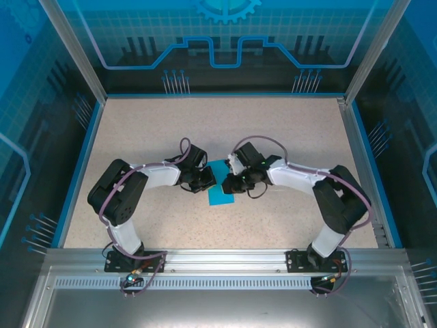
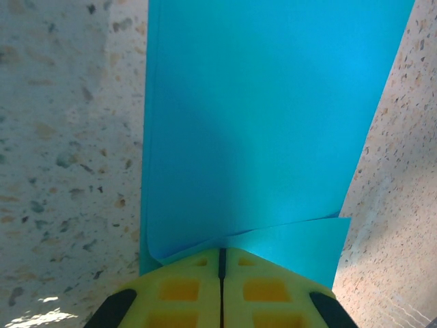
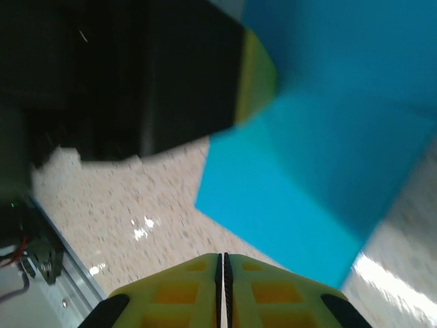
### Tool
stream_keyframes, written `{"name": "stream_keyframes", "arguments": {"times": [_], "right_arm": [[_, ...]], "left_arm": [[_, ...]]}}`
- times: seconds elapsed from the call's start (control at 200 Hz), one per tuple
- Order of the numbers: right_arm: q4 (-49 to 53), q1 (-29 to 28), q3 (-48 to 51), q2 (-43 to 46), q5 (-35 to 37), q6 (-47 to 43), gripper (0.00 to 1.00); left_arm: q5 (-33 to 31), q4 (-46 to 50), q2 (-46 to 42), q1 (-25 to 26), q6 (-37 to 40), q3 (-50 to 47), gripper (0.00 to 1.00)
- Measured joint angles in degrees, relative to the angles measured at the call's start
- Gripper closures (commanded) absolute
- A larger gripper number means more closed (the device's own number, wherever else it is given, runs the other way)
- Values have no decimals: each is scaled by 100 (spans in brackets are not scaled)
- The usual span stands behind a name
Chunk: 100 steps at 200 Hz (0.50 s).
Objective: Fold a paper plane with a square sheet of paper (pick it up from the middle)
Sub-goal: Fold the triangle a second time at the center of the table.
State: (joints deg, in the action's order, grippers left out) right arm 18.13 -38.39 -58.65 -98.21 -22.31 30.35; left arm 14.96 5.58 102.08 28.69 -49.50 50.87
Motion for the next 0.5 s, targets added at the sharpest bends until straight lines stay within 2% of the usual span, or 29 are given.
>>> {"name": "stream_keyframes", "arguments": {"times": [0.23,0.5], "right_arm": [[-63,-35,-291,-855,85,4,89],[-238,59,-111,-922,79,9,90]], "left_arm": [[24,0,4,0,0,0,93],[24,4,11,0,4,4,94]]}}
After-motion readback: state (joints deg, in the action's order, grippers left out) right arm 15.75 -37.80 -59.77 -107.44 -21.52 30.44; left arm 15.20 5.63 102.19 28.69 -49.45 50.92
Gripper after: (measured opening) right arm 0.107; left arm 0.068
